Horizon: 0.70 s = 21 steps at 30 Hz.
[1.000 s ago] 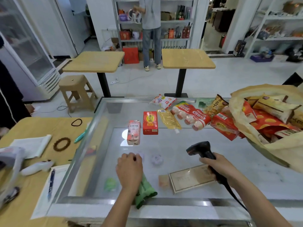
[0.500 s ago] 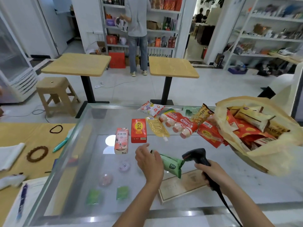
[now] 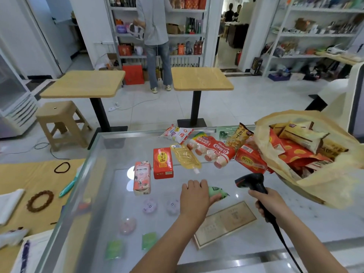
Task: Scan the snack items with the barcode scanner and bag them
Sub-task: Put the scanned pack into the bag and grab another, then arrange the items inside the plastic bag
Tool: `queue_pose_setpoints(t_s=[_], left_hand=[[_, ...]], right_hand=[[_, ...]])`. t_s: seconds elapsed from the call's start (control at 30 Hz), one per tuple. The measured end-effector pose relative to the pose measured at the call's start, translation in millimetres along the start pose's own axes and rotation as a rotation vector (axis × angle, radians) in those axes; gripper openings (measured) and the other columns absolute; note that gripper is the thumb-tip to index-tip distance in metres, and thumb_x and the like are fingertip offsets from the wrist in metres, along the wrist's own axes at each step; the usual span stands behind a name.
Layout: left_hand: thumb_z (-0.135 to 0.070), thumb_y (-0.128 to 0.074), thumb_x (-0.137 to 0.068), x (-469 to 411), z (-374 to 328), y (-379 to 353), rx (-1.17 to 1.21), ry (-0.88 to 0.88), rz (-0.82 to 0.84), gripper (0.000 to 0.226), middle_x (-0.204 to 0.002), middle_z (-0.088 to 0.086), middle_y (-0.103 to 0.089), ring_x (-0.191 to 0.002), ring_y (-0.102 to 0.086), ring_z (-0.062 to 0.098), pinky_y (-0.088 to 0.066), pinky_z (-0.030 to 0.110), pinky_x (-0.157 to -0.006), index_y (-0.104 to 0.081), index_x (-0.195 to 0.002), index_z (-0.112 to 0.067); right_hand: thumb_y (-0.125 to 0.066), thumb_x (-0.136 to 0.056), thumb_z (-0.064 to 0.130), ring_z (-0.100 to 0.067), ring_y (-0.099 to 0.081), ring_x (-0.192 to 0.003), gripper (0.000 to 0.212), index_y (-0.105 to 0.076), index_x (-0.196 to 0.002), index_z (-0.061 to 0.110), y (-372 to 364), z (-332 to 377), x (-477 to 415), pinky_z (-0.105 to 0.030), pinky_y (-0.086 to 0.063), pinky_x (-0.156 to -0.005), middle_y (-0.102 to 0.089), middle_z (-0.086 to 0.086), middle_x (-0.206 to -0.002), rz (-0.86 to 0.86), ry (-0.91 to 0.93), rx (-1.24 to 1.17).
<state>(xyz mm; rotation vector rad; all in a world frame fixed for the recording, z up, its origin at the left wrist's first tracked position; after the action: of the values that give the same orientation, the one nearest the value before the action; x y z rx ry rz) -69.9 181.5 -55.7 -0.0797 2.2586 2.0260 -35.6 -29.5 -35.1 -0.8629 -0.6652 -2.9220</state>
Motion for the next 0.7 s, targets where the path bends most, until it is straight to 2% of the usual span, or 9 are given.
queue_pose_setpoints(t_s=[0.1, 0.2, 0.27, 0.33, 0.4, 0.47, 0.53, 0.6, 0.7], left_hand=[[-0.061, -0.025, -0.095, -23, 4, 9, 0.186, 0.182, 0.138, 0.066, -0.090, 0.008, -0.067, -0.075, -0.061, 0.023, -0.037, 0.029, -0.054, -0.045, -0.124, -0.006], [-0.057, -0.018, -0.098, -38, 12, 12, 0.208, 0.248, 0.251, 0.066, -0.113, 0.012, -0.059, -0.100, -0.057, 0.027, -0.042, 0.034, -0.073, -0.055, -0.118, -0.007], [-0.058, -0.022, -0.096, -41, 18, 12, 0.073, 0.223, 0.055, 0.062, -0.118, 0.011, -0.053, -0.108, -0.051, 0.028, -0.043, 0.039, -0.082, -0.058, -0.114, -0.010], [-0.058, -0.033, -0.090, -36, 18, 16, -0.005, 0.146, -0.176, 0.055, -0.102, 0.008, -0.058, -0.093, -0.055, 0.025, -0.047, 0.038, -0.071, -0.063, -0.100, -0.013], [-0.064, -0.050, -0.075, -24, 12, 13, 0.055, -0.010, -0.215, 0.052, -0.087, 0.004, -0.058, -0.075, -0.055, 0.021, -0.045, 0.031, -0.056, -0.061, -0.089, -0.014], [-0.069, -0.067, -0.060, -14, 6, 6, 0.054, -0.087, -0.083, 0.068, -0.093, 0.005, -0.058, -0.079, -0.055, 0.022, -0.046, 0.031, -0.058, -0.055, -0.100, -0.016], [-0.057, -0.069, -0.073, -13, 6, 3, 0.128, -0.055, 0.026, 0.075, -0.119, 0.008, -0.053, -0.103, -0.052, 0.025, -0.047, 0.033, -0.075, -0.042, -0.131, -0.017], [-0.044, -0.059, -0.089, -20, 11, 7, 0.470, 0.067, 0.091, 0.068, -0.133, 0.002, -0.046, -0.117, -0.047, 0.021, -0.045, 0.032, -0.085, -0.024, -0.144, -0.028], [-0.025, -0.058, -0.093, -28, 15, 21, 1.419, 0.236, 0.179, 0.063, -0.128, -0.004, -0.051, -0.118, -0.052, 0.017, -0.050, 0.036, -0.094, -0.021, -0.138, -0.052]], right_hand=[[-0.061, -0.092, 0.021, -0.018, -0.044, -0.041, 0.024, -0.055, -0.103, 0.001, 3, 1, -1, -0.024, -0.035, -0.040, -0.052, -0.009, -0.057, 0.017, -0.007, -0.006], [-0.060, -0.092, 0.021, -0.017, -0.044, -0.041, 0.022, -0.055, -0.103, 0.003, 5, 3, -3, -0.022, -0.035, -0.039, -0.052, -0.009, -0.058, 0.025, -0.009, -0.004], [-0.060, -0.092, 0.021, -0.017, -0.044, -0.041, 0.021, -0.056, -0.103, 0.003, 4, 3, -4, -0.022, -0.035, -0.039, -0.052, -0.008, -0.057, 0.028, -0.006, -0.005], [-0.060, -0.092, 0.020, -0.016, -0.044, -0.039, 0.021, -0.056, -0.103, 0.003, 4, 2, -6, -0.021, -0.035, -0.038, -0.052, -0.008, -0.056, 0.016, 0.001, -0.003], [-0.061, -0.092, 0.020, -0.015, -0.043, -0.037, 0.021, -0.056, -0.103, 0.002, 4, 1, -6, -0.020, -0.034, -0.037, -0.052, -0.009, -0.056, 0.013, 0.003, -0.005], [-0.061, -0.092, 0.019, -0.015, -0.043, -0.035, 0.020, -0.056, -0.102, 0.003, 5, 2, -7, -0.019, -0.034, -0.036, -0.052, -0.008, -0.055, 0.020, 0.004, -0.005], [-0.061, -0.092, 0.019, -0.015, -0.043, -0.036, 0.019, -0.056, -0.102, 0.004, 4, 4, -7, -0.019, -0.034, -0.036, -0.052, -0.008, -0.054, 0.018, 0.003, -0.006], [-0.060, -0.092, 0.019, -0.015, -0.043, -0.036, 0.018, -0.055, -0.101, 0.004, 3, 4, -7, -0.019, -0.034, -0.036, -0.051, -0.008, -0.054, 0.017, 0.005, -0.007], [-0.061, -0.092, 0.019, -0.015, -0.043, -0.036, 0.018, -0.056, -0.101, 0.005, 4, 2, -9, -0.020, -0.034, -0.036, -0.052, -0.007, -0.053, 0.022, 0.000, -0.010]])
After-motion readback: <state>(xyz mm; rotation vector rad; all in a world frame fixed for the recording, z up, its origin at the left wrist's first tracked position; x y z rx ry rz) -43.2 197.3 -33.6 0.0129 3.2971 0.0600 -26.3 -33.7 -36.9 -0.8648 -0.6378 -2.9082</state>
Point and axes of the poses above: each hand's wrist, its own x-axis away from the middle knuckle, its own y-axis out of the back of the hand, z = x × y, the point moved 2 cm from there along -x, towards the middle knuckle
